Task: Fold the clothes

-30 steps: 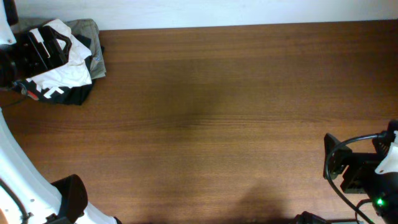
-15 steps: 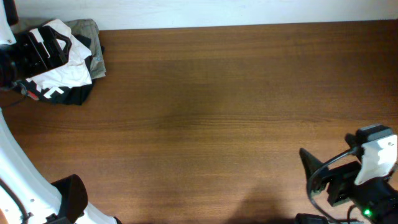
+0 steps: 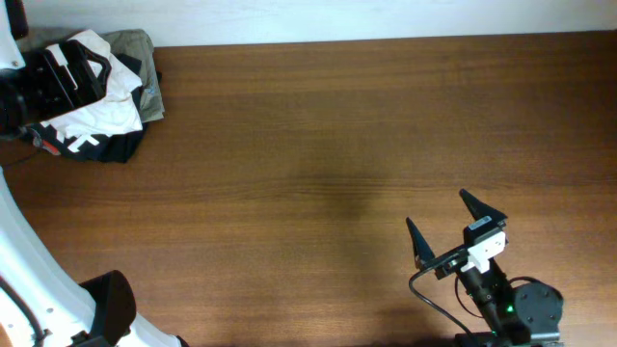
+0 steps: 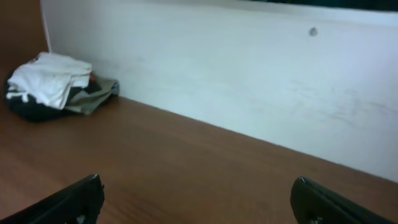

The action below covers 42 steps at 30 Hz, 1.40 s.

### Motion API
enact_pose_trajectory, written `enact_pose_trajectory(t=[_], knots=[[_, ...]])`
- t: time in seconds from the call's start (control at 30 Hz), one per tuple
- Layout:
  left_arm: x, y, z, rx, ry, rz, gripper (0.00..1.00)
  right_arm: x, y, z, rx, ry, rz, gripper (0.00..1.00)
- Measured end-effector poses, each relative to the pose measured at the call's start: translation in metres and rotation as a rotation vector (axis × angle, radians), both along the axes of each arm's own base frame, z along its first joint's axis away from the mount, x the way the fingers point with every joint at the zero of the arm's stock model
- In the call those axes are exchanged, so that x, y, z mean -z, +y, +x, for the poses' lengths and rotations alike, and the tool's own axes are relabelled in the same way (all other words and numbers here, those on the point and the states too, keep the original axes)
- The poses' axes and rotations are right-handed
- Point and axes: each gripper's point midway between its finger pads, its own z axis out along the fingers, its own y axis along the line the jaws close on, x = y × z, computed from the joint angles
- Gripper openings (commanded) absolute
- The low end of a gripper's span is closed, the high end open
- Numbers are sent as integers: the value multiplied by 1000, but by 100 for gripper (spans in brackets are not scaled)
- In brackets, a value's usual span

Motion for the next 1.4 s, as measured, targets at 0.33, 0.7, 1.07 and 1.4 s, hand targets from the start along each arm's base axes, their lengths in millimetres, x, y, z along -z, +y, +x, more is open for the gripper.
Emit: enact_pose_trajectory(t=[0.33,0.7,1.07,1.4], knots=[[0,0,0,0,0,0,99,-4,-30,3,190,-34,131,99],[0,0,0,0,0,0,99,0,-36,8,221,-165,161,99],[0,0,0,0,0,0,99,48,-45,18,286,-27,141,99],[0,0,0,0,0,0,99,85,-47,18,304,121,110,99]])
